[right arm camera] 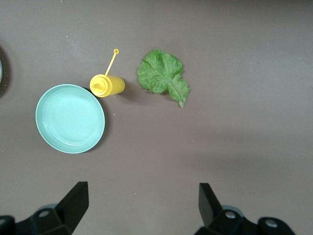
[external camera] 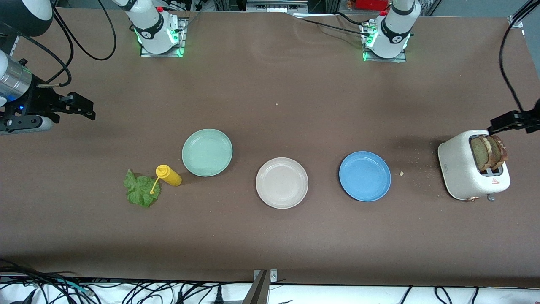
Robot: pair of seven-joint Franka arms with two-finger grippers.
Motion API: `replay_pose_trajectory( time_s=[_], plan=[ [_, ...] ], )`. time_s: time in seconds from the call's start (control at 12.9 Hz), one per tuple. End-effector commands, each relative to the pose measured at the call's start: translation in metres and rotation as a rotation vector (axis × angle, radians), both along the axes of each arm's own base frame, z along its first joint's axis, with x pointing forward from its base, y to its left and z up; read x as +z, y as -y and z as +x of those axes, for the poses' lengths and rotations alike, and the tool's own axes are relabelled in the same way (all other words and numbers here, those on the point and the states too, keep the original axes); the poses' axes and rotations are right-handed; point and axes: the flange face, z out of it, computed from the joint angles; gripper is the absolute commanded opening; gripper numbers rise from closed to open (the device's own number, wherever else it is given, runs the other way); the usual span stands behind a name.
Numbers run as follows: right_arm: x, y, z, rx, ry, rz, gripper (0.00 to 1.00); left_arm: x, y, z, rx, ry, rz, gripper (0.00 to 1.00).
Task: Make sandwich in beige plate with both arms
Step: 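Lower the left gripper onto a bread slice in the toaster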
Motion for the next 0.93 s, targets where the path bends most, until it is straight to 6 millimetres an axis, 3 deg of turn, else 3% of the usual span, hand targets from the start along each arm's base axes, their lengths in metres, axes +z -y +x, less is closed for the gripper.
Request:
replay_pose_trajectory(
  time_s=[0.0,0.23,0.39,0.54,0.7,0.78,0.85],
  plan=[
    [0.004,0.001,-0.004,0.004,0.012,-0.003,1.0,-0.024,-0.038,0.001,-0.011,-0.052,0.01,1.0],
    [0.004,0.001,-0.004,0.003,0.012,-0.002,1.0,-0.092,-0.071,0.021,0.023,-0.109,-0.002,0.99],
    [0.004,0.001,-0.004,0.004,0.013,-0.003,1.0,-0.134,-0.077,0.03,0.026,-0.163,-0.015,0.95],
    [0.004,0.001,-0.004,0.004,0.012,-0.003,1.0,-0.155,-0.079,0.033,0.029,-0.191,-0.022,0.86],
    [0.004,0.001,-0.004,0.003,0.012,-0.002,1.0,-0.16,-0.084,0.031,0.035,-0.203,-0.019,0.86],
    [0.004,0.001,-0.004,0.004,0.012,-0.003,1.0,-0.17,-0.085,0.028,0.038,-0.224,-0.025,0.8],
    [0.004,0.001,-0.004,0.004,0.012,-0.003,1.0,-0.174,-0.096,0.024,0.053,-0.233,-0.021,0.79]
  ],
)
